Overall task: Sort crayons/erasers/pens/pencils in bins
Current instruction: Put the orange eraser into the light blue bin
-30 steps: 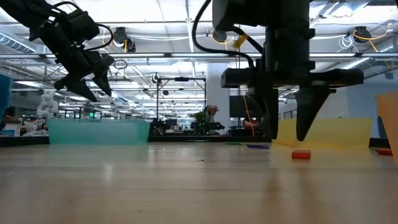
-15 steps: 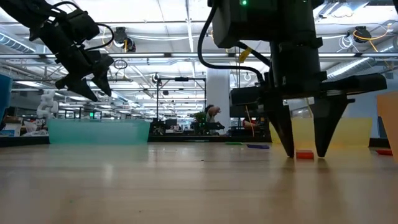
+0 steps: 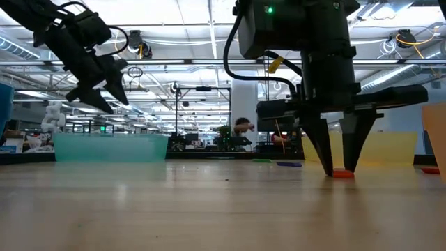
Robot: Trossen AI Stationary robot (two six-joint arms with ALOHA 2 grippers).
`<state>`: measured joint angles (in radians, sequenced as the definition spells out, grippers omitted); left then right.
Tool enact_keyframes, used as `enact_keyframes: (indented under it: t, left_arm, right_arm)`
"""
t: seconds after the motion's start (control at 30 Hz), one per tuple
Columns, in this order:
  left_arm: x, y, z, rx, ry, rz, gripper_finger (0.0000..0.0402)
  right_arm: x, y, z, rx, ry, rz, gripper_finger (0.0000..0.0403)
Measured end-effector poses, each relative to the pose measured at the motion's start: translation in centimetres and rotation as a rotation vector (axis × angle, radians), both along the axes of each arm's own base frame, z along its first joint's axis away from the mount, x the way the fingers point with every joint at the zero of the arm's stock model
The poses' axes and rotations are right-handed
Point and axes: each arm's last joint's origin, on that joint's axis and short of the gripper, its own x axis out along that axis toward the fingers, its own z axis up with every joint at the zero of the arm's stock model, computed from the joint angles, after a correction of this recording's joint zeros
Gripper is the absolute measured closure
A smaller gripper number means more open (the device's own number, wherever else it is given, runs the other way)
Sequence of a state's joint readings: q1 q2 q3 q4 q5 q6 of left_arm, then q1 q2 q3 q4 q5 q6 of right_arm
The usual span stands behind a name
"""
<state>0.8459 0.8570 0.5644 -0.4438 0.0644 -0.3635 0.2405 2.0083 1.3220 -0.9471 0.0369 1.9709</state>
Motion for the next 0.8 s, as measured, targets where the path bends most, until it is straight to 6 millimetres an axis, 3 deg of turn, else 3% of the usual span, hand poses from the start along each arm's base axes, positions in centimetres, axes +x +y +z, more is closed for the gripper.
enact_keyframes:
  t: [0.13, 0.3, 0.43, 0.5, 0.7, 0.8]
  left_arm:
    - [0.3, -0.3, 0.0, -0.062, -0.067, -0.085, 0.0124]
    - [0.9, -1.1, 0.1, -0.209, -0.197, -0.206, 0.0124]
    - [1.5, -1.8, 0.2, -0.324, -0.267, -0.224, 0.0124]
    - [2.0, -2.0, 0.4, -0.375, -0.309, -0.218, 0.0124]
    - [4.4, -2.5, 0.2, -0.610, -0.432, -0.156, 0.0124]
    - [6.1, -3.0, -0.2, -0.686, -0.458, -0.193, 0.0124]
  right_arm:
    - [0.0, -0.1, 0.0, -0.009, 0.002, 0.045, 0.0356]
    - [0.1, -0.4, 1.3, -0.042, -0.061, 0.134, 0.0355]
    - [0.2, -1.9, 3.7, -0.260, -0.156, 0.258, 0.0352]
    - [0.5, -2.3, 5.6, -0.324, -0.246, 0.390, 0.0354]
    - [3.8, -3.3, 9.1, -0.528, -0.458, 1.062, 0.0354]
    - [4.6, -4.4, 9.5, -0.506, -0.532, 1.194, 0.0355]
